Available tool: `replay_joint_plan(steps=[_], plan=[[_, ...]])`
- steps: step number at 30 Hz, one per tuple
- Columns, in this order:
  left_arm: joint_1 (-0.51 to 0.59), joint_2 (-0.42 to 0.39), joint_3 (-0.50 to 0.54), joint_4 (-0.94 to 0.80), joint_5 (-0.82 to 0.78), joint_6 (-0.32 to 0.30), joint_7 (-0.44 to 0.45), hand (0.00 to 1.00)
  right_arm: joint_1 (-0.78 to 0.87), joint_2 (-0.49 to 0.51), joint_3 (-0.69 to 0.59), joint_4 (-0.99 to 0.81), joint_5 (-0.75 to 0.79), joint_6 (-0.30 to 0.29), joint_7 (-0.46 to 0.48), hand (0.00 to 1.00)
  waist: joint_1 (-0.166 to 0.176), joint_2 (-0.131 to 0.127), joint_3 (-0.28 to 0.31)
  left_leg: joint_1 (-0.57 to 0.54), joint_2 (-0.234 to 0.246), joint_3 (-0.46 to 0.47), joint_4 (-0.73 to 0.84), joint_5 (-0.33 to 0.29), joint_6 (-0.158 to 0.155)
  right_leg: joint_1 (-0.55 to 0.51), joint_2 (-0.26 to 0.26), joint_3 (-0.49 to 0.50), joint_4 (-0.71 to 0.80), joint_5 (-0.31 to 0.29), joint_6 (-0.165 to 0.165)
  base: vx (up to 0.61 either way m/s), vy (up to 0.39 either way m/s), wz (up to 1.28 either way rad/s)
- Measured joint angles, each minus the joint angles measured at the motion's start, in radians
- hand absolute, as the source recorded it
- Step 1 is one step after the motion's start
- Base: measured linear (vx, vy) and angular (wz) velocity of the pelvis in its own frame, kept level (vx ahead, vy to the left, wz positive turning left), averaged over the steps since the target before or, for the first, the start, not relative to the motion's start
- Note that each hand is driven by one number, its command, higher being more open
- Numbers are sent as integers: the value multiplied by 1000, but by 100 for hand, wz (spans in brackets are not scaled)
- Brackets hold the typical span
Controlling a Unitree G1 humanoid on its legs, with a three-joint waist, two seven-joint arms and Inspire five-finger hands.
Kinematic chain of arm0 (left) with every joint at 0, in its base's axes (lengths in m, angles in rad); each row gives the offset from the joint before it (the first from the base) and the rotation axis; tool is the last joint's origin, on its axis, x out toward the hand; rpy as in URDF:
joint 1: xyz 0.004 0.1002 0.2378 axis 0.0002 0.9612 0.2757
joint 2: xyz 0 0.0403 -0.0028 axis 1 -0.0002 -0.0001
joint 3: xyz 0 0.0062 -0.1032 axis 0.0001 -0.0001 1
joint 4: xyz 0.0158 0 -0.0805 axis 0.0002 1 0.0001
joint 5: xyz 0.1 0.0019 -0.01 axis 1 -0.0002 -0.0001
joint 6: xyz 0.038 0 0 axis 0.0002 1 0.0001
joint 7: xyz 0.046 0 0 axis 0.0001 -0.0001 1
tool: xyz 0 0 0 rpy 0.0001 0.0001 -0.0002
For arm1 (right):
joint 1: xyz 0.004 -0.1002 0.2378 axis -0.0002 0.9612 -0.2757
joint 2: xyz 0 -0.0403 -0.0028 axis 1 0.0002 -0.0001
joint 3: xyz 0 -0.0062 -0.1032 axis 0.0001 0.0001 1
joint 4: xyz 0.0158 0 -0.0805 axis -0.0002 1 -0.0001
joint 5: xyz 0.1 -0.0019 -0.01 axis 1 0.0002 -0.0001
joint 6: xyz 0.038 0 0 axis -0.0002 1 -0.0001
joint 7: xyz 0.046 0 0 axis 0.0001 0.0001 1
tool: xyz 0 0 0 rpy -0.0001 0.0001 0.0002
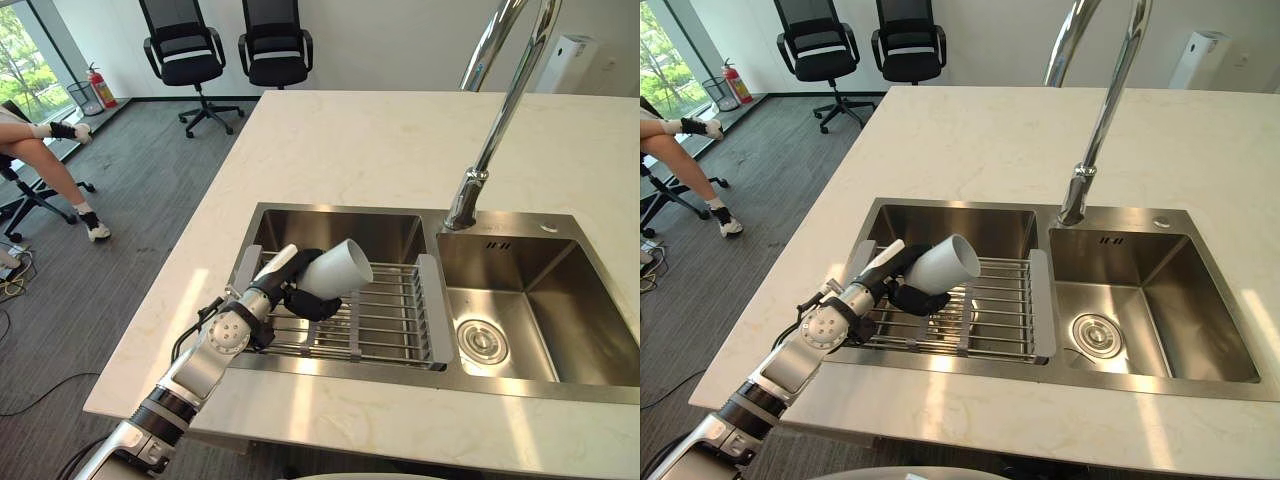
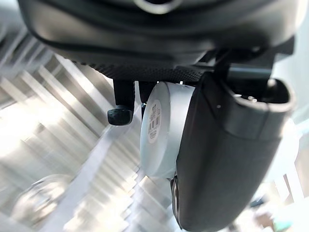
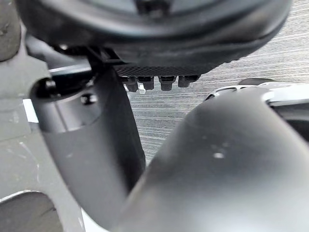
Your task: Walk over to the sink, pick up the cup, carry it to the dishwasher, place the cup inside the dishwasher, then close the dishwasher door
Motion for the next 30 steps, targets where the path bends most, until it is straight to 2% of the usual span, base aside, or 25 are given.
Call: replay_joint_plan(steps=[2, 6, 9, 14, 16, 22, 25, 28, 29, 30], plan=[[28, -11, 61, -58, -47, -41, 1, 0, 0, 5, -21, 1, 3, -10, -2, 100, 17, -1, -1, -1, -2, -1, 0, -1, 3, 0, -1, -1, -1, 0, 0, 0, 0, 0], [106, -53, 162, -164, -138, -104, -1, 0, -2, 18, -46, 5, 8, -39, -3, 100, 30, -7, -5, -7, -2, -4, 2, -1, 5, 1, -1, -12, -4, 0, 0, -4, 0, 5], [163, -87, 189, -203, -182, -137, -5, 0, -1, 29, -64, 27, 12, -53, -4, 100, 45, -15, -20, -9, -2, -5, 3, -3, 8, 1, 0, -12, -7, 0, 0, 0, 0, 0], [278, -155, 265, -232, -277, -160, -35, 0, -1, 45, -67, 43, 13, -65, -4, 100, 54, -33, -36, -11, -4, -7, 15, -14, 16, 4, 0, -8, -14, 0, 0, -4, 2, -1], [322, -178, 298, -233, -320, -167, -51, 0, 0, 50, -78, 48, 13, -71, -4, 100, 68, -39, -41, -18, -5, -6, 35, -28, 17, 4, -1, 1, -15, 1, 1, -4, 14, -8], [445, -232, 344, -261, -358, -215, -70, 0, 0, 52, -114, 70, 13, -91, 5, 100, 84, -43, -43, -48, -12, -7, 100, -66, 24, 2, -5, 5, -14, 3, 4, 8, 13, -1], [462, -248, 344, -265, -384, -229, -83, 0, 1, 53, -131, 75, 18, -110, 17, 100, 91, -43, -42, -55, -18, -21, 106, -70, 28, 6, -14, -5, -1, 0, 8, -12, 25, 15], [466, -267, 314, -275, -386, -246, -94, 0, 33, 53, -132, 60, 52, -143, 19, 100, 78, -40, -42, -61, -40, -105, 111, -86, 44, -8, -54, -22, 133, -43, 46, -32, 40, 81], [467, -273, 295, -288, -387, -255, -94, 0, 42, 52, -129, 58, 60, -150, 19, 100, 78, -40, -41, -60, -54, -142, 109, -82, 54, -49, -75, -2, 255, -63, 65, -9, 66, 88], [467, -273, 281, -310, -390, -270, -90, 0, 41, 49, -113, 61, 80, -151, 19, 100, 81, -42, -39, -63, -68, -163, 108, -76, 62, -111, -99, 38, 389, -71, 64, -14, 69, 78]])
